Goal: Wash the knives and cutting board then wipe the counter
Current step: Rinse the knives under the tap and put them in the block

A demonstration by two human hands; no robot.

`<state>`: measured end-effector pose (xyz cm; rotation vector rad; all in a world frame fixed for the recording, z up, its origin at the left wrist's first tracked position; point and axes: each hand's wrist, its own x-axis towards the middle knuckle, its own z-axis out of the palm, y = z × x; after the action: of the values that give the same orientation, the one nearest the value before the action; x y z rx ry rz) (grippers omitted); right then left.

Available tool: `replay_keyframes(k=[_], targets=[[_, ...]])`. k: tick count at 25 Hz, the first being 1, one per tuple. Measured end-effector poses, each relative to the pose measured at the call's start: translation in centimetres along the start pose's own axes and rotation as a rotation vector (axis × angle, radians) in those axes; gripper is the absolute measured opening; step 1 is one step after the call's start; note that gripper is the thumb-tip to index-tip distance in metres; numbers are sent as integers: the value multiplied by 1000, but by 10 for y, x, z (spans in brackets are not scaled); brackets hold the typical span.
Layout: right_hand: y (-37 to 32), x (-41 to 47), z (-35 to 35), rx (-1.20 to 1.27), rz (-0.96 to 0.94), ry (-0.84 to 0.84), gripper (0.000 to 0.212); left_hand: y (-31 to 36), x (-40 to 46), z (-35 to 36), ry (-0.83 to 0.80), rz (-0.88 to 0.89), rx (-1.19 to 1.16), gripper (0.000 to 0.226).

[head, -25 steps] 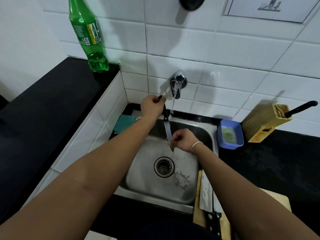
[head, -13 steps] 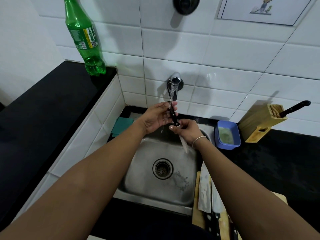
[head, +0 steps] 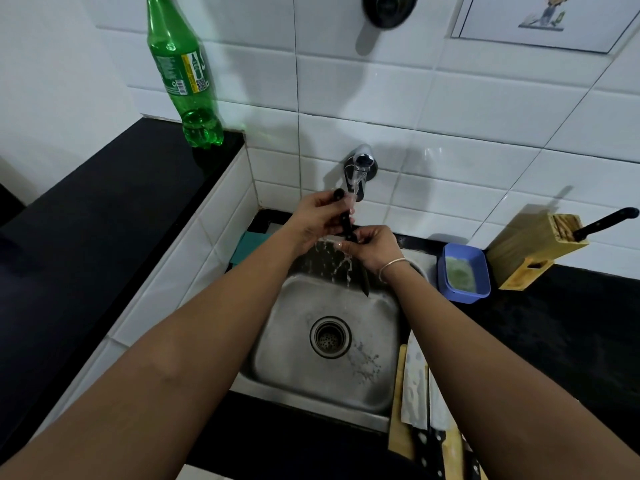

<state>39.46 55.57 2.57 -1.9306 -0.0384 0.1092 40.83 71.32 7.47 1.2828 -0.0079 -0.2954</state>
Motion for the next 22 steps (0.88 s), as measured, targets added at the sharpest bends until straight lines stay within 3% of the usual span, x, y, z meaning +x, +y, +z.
replay_keyframes(k=[3, 6, 10, 19, 22], targets=[[-7, 6, 7, 62, 25, 130, 44, 10, 8, 10, 255, 67, 27, 10], [-9, 9, 9, 208, 60, 172, 36, 17, 15, 12, 344, 82, 25, 16], [1, 0, 5, 130, 41, -25, 29, 14, 21, 9, 359, 68, 104, 14], [34, -30, -3, 96, 137, -200, 31, 5, 25, -2, 466, 88, 83, 8], [20, -23, -5, -65, 141, -278, 25, 13, 22, 2, 440, 114, 59, 13]])
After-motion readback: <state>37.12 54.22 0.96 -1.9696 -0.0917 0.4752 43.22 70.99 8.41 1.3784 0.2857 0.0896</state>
